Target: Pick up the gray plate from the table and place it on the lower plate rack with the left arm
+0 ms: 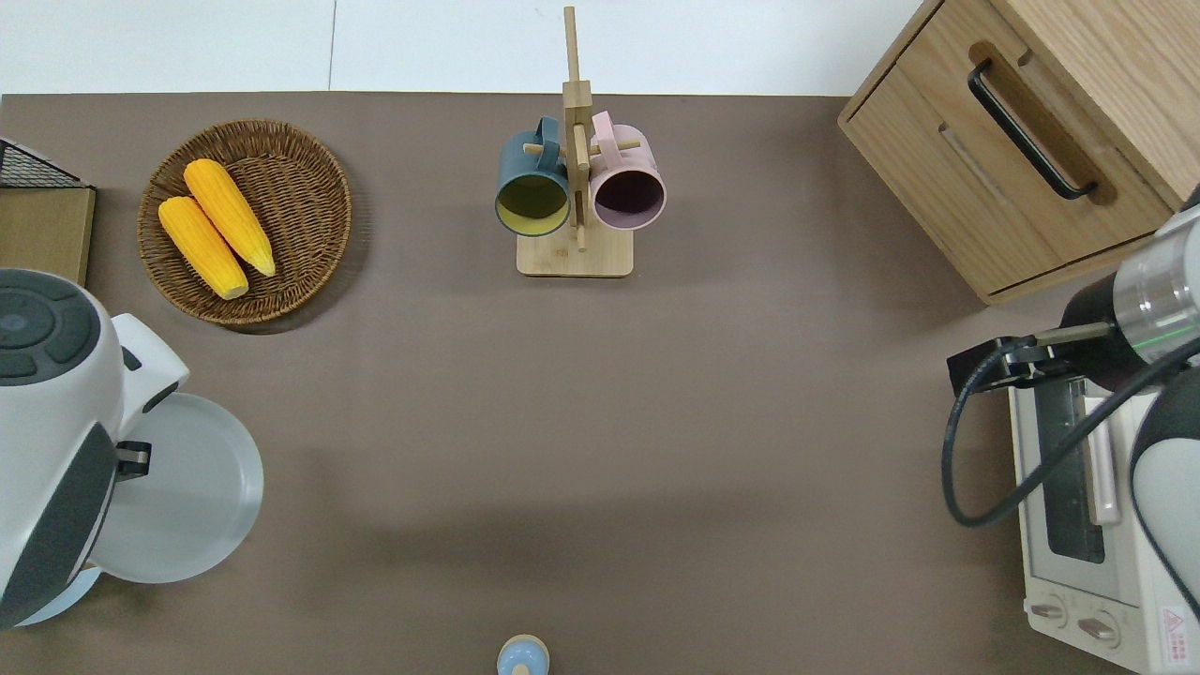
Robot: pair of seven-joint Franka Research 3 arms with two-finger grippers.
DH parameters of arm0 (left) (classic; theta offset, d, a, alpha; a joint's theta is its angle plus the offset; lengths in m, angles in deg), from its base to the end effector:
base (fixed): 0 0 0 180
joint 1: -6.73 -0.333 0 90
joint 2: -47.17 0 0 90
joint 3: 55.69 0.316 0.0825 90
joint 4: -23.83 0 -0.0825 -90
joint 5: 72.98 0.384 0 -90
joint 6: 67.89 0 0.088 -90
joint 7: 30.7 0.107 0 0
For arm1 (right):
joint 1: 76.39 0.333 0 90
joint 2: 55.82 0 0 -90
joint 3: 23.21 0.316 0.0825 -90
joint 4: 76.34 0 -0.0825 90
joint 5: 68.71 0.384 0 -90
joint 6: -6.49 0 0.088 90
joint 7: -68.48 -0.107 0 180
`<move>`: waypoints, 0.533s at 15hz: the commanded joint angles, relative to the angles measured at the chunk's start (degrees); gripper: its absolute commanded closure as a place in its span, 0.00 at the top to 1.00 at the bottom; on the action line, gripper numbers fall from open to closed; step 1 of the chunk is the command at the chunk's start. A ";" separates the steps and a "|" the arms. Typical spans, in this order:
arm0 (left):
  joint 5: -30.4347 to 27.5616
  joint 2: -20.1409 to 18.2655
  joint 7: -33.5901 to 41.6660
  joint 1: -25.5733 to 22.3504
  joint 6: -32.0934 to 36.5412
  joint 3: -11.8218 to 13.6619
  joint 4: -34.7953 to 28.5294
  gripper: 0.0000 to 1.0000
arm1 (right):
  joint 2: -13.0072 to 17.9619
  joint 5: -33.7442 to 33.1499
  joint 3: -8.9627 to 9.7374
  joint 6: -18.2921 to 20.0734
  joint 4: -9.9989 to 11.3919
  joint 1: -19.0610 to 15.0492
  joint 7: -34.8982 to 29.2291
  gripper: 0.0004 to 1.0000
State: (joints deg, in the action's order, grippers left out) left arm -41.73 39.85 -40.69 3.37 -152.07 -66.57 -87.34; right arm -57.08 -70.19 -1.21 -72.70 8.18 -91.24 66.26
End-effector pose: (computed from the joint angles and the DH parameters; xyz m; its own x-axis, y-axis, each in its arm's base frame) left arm 0.4885 -0.0082 0.5313 0.9705 0.0808 -0.2273 -0.0659 -0.8176 -0.5719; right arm 0.5375 0.0616 0.6421 0.9903 0.0812 -0.1124 0.0841 -0.9962 0.0219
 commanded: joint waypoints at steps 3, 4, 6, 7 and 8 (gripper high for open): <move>10.57 2.39 -2.22 0.54 8.32 -1.08 1.66 0.00 | 0.20 -0.37 1.21 0.62 -0.41 -1.32 -0.68 0.98; 11.36 2.74 -3.79 0.54 9.46 -1.34 1.66 0.00 | 0.12 -0.37 1.21 0.62 -0.41 -1.32 -0.68 0.98; 13.03 4.06 -6.96 0.45 11.14 -2.83 1.49 0.00 | 0.12 -0.37 1.13 0.62 -0.33 -1.32 -0.68 0.98; 13.65 4.32 -8.28 0.54 11.32 -3.10 1.14 0.00 | 0.12 -0.37 1.21 0.62 -0.41 -1.32 -0.68 0.98; 13.92 4.59 -9.25 0.54 11.32 -3.10 0.79 0.00 | 0.12 -0.37 1.21 0.62 -0.41 -1.32 -0.68 0.98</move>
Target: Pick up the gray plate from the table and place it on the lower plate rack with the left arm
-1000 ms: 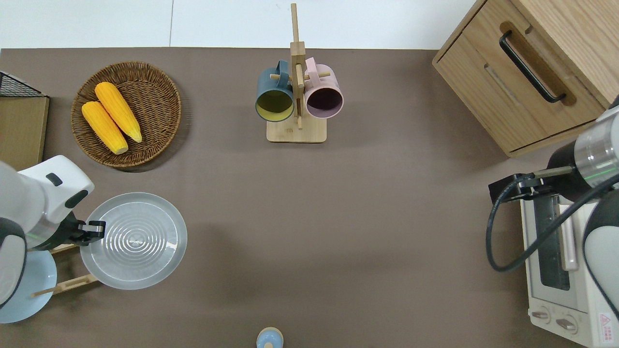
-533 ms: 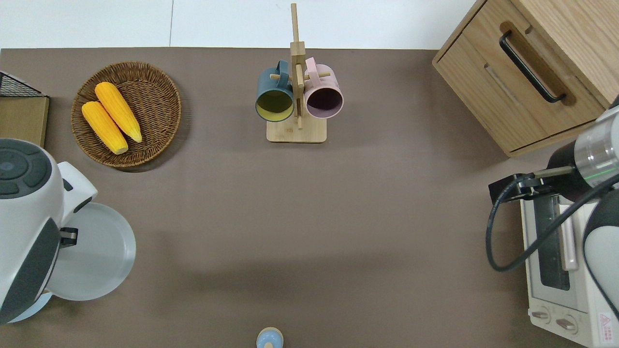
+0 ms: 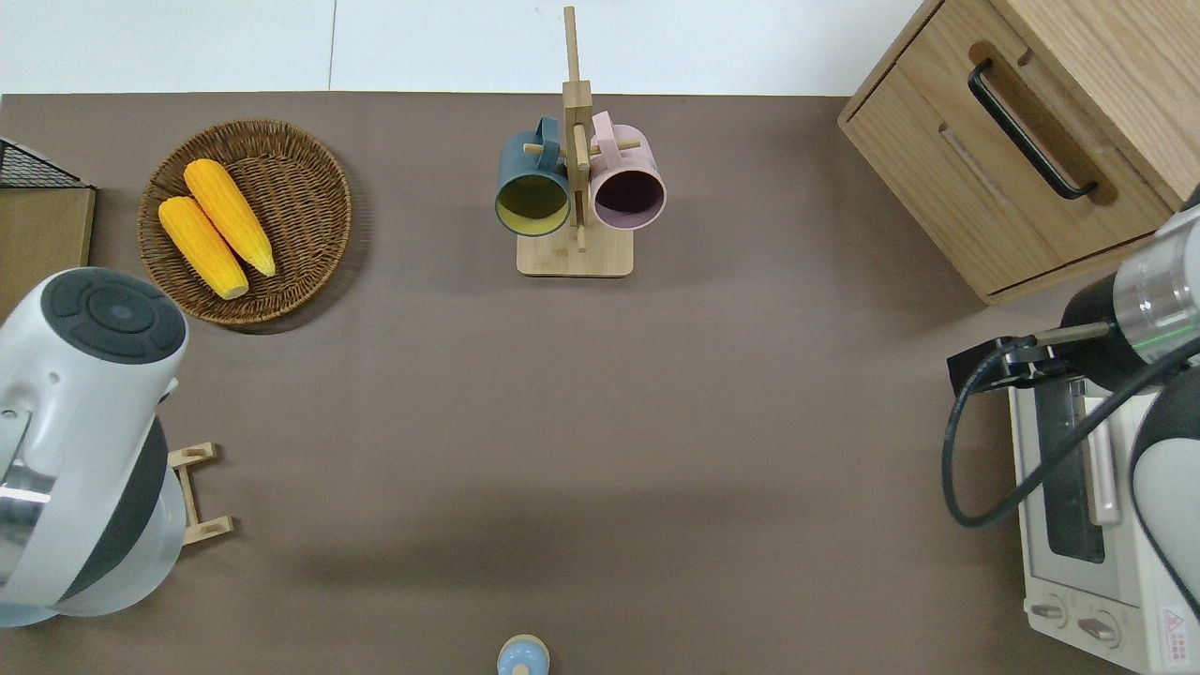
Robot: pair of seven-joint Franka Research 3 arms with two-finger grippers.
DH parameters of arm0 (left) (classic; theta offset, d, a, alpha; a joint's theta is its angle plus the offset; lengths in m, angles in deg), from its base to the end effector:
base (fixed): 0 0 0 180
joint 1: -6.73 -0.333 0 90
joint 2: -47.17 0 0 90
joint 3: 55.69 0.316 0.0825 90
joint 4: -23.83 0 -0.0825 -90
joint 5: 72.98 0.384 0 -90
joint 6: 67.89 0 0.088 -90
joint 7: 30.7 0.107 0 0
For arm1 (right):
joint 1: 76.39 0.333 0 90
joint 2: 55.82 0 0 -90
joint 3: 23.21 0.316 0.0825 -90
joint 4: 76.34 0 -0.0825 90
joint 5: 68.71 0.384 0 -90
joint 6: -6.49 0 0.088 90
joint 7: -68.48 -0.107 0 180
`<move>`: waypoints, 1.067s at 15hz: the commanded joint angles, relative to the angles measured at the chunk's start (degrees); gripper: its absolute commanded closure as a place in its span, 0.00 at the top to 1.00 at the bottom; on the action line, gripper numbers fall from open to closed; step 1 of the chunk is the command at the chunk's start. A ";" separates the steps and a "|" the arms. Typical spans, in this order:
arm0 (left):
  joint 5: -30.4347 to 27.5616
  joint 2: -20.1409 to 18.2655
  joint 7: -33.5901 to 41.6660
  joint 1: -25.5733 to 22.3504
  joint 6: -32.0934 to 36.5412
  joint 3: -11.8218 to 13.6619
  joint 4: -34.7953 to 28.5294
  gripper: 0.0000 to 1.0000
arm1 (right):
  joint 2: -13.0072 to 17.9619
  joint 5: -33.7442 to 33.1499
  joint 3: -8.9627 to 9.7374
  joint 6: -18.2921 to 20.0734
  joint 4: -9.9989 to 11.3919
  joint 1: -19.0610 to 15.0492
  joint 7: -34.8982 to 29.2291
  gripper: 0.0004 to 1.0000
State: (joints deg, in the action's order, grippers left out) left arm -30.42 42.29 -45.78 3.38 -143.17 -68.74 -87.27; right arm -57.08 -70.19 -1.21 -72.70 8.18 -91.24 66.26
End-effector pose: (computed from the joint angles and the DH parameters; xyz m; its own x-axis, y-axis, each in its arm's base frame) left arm 0.4841 0.0003 0.5222 0.9429 0.2074 -0.2605 -0.0660 -0.6502 -0.7569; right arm 0.5375 0.0616 0.6421 0.9903 0.0812 -0.1124 0.0841 -0.9962 0.0219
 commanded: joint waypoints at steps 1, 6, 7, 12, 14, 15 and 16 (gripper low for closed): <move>2.70 2.15 -5.03 0.54 2.42 -0.93 0.27 0.00 | 0.12 -0.37 1.13 0.62 -0.33 -1.32 -0.68 0.98; 7.18 2.33 -6.01 0.54 1.37 -1.19 -3.42 0.00 | 0.12 -0.37 1.13 0.62 -0.41 -1.32 -0.68 0.98; 7.27 2.24 -6.27 0.45 0.76 -1.19 -3.95 0.00 | 0.20 -0.37 1.13 0.62 -0.41 -1.32 -0.68 0.98; 8.24 2.94 -10.22 0.36 -2.06 -1.10 -8.69 0.00 | 0.20 -0.37 1.21 0.62 -0.41 -1.32 -0.68 0.98; 8.24 4.69 -11.80 0.45 -2.41 -1.19 -9.05 0.00 | 0.12 -0.37 1.21 0.62 -0.41 -1.32 -0.68 0.98; 8.24 5.48 -12.42 0.45 -2.76 -1.11 -9.05 0.00 | 0.12 -0.37 1.13 0.62 -0.33 -1.32 -0.68 0.98; 8.15 6.36 -12.69 0.45 -3.37 -1.10 -9.05 0.00 | 0.12 -0.37 1.21 0.62 -0.41 -1.32 -0.68 0.98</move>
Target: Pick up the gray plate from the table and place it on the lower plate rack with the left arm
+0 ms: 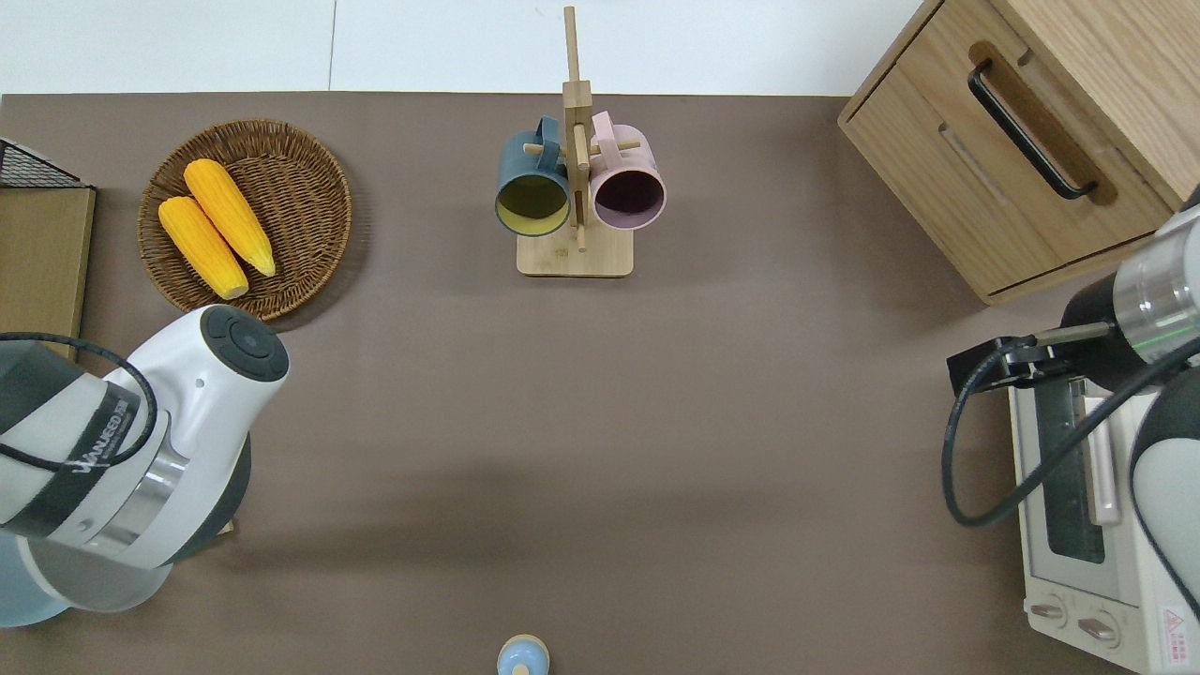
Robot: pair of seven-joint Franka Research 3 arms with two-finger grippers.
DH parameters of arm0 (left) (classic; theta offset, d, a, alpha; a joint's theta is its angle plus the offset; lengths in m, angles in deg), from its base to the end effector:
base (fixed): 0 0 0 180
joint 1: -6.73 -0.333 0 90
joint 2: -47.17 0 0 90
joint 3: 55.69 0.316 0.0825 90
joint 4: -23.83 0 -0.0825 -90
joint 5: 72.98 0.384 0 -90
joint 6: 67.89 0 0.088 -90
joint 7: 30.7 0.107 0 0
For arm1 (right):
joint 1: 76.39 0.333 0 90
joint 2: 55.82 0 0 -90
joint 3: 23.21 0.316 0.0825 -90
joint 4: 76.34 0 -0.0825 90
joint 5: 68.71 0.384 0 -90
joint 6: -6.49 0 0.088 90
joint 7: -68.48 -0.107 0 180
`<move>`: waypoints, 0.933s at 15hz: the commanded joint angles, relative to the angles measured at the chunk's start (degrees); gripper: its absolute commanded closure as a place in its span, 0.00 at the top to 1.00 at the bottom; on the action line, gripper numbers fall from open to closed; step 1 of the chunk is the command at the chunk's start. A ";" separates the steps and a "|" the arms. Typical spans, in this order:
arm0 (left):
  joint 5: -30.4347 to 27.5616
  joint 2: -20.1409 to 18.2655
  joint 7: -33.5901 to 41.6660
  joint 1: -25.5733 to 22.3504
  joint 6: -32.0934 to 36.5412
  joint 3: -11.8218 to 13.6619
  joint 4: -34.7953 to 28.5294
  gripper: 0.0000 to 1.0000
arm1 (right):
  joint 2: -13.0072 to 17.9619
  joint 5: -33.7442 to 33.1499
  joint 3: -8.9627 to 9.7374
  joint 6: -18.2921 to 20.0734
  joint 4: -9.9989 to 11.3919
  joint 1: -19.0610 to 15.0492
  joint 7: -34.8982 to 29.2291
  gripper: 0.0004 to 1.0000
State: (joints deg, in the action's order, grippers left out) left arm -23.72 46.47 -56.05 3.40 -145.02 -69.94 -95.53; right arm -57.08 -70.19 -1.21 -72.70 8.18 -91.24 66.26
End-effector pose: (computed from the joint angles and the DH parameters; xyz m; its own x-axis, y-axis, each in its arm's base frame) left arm 0.4800 0.0027 0.4376 0.9318 0.2609 -0.2522 -0.0900 -0.5071 -0.8572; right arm 0.5375 0.0616 0.6421 0.9903 0.0812 -0.1124 0.0841 -0.9962 0.0219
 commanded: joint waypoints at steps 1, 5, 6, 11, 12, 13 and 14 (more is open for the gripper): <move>1.45 2.80 -2.51 0.33 -2.23 0.01 -0.78 0.00 | 0.12 -0.37 1.21 0.62 -0.33 -1.32 -0.68 0.98; 0.84 3.95 -2.51 -0.28 -5.13 0.45 -0.78 0.00 | 0.12 -0.37 1.13 0.62 -0.33 -1.32 -0.68 0.98; 0.75 4.12 -2.51 -0.28 -5.57 0.62 -0.69 0.00 | 0.12 -0.37 1.21 0.62 -0.41 -1.32 -0.68 0.98; 0.66 4.30 -1.72 -0.28 -5.84 0.89 -0.78 0.48 | 0.12 -0.37 1.21 0.62 -0.33 -1.32 -0.68 0.98; 0.66 4.30 -1.46 -0.28 -5.84 0.89 -0.78 0.57 | 0.12 -0.37 1.21 0.62 -0.41 -1.32 -0.68 0.98; 0.66 4.30 -1.37 -0.28 -5.84 0.89 -0.69 0.59 | 0.12 -0.37 1.13 0.62 -0.41 -1.32 -0.68 0.98; 0.66 4.21 -1.28 -0.28 -5.75 0.89 -0.69 0.62 | 0.12 -0.37 1.21 0.62 -0.41 -1.32 -0.68 0.98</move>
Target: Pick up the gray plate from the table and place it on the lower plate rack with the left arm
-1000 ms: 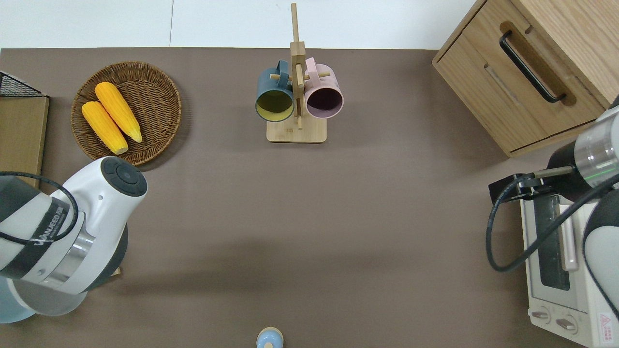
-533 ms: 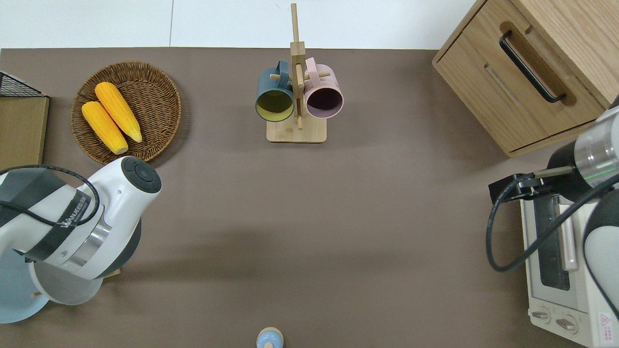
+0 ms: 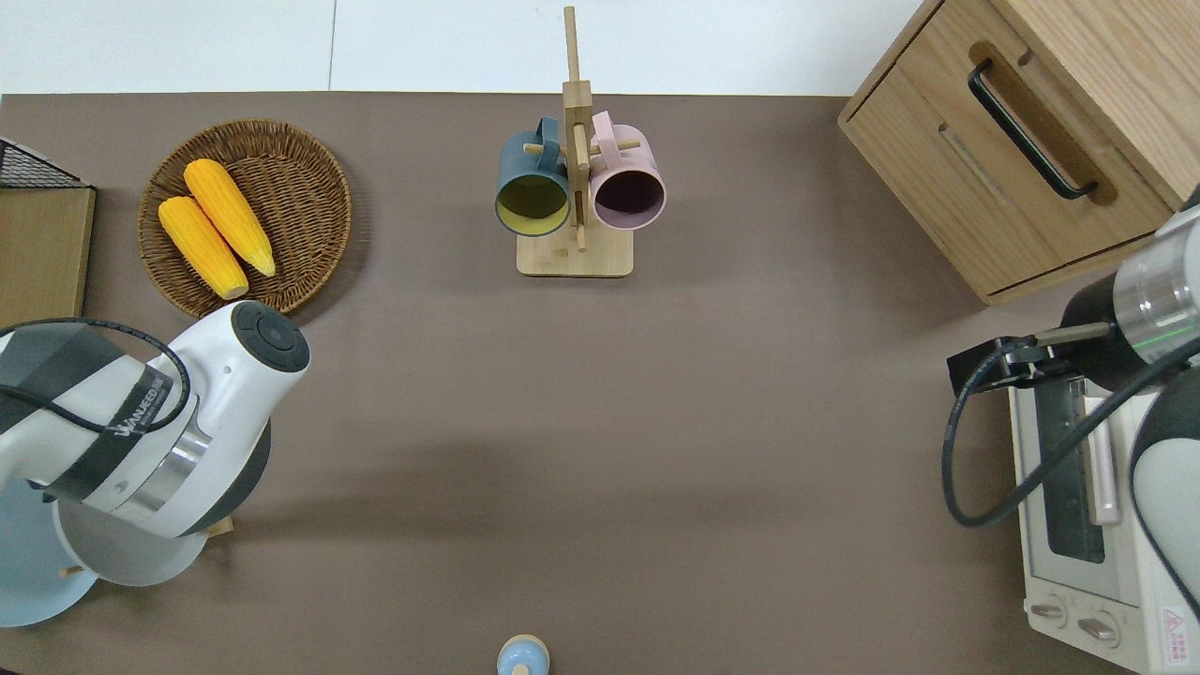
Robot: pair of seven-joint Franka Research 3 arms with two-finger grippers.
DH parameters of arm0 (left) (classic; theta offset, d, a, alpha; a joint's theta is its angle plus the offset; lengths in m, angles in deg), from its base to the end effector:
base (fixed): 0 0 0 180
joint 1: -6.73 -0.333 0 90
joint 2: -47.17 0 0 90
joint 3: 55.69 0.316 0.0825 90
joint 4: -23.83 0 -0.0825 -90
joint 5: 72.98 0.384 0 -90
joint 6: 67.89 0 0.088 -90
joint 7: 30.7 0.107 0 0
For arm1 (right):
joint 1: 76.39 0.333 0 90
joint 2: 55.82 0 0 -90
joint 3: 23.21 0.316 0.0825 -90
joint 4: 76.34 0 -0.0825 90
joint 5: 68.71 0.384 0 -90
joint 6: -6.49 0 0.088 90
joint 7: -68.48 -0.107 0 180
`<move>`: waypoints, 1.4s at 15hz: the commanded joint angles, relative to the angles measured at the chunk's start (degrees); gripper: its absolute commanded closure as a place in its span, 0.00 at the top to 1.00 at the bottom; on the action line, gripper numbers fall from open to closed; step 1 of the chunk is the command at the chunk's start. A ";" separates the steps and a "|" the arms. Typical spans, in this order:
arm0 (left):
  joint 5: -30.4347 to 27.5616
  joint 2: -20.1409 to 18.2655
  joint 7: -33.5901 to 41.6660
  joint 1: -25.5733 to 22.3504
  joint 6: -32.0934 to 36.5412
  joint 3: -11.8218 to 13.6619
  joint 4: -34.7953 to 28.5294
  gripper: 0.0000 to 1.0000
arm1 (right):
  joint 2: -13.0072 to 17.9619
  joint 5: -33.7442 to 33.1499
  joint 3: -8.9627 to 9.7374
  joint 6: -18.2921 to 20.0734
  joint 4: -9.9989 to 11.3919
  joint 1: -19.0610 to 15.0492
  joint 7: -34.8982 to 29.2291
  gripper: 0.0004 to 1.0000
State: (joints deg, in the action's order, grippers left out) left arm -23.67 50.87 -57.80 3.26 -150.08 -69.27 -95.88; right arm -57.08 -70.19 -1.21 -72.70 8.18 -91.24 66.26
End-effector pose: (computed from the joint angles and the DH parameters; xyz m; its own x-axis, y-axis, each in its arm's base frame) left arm 0.4952 0.0038 0.3958 0.9372 0.2241 -0.2674 -0.1110 -0.5350 -0.8375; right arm 0.5375 0.0616 0.6421 0.9903 0.0812 -0.1124 0.0841 -0.9962 0.0219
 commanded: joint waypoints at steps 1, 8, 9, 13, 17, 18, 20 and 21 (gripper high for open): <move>0.60 -0.19 0.47 -0.05 -0.69 0.22 -0.43 0.62 | 0.12 -0.37 1.21 0.62 -0.41 -1.32 -0.68 0.98; -5.00 -0.54 4.41 0.48 0.36 0.04 2.80 0.62 | 0.12 -0.37 1.21 0.62 -0.33 -1.32 -0.68 0.98; -7.28 -0.71 5.81 0.48 0.80 0.04 4.47 0.62 | 0.12 -0.37 1.21 0.62 -0.41 -1.32 -0.68 0.98; -16.33 -1.06 12.14 -0.13 2.21 0.21 11.24 0.61 | 0.12 -0.37 1.13 0.62 -0.33 -1.32 -0.68 0.98; -27.76 -1.50 13.30 -0.40 2.21 1.44 16.34 0.60 | 0.12 -0.37 1.21 0.62 -0.41 -1.32 -0.68 0.98; -30.48 -1.50 14.95 -0.40 2.21 1.80 18.01 0.60 | 0.12 -0.37 1.21 0.62 -0.33 -1.32 -0.68 0.98; -35.93 -1.42 17.24 -0.49 2.12 3.37 21.61 0.60 | 0.12 -0.37 1.21 0.62 -0.41 -1.32 -0.68 0.98; -39.61 -1.42 17.60 -0.49 2.12 4.60 22.76 0.61 | 0.12 -0.37 1.21 0.70 -0.41 -1.32 -0.68 0.98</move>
State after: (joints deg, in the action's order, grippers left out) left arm -55.06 49.23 -43.35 3.20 -148.97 -67.33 -78.04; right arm -57.08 -70.19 -1.21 -72.70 8.18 -91.24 66.26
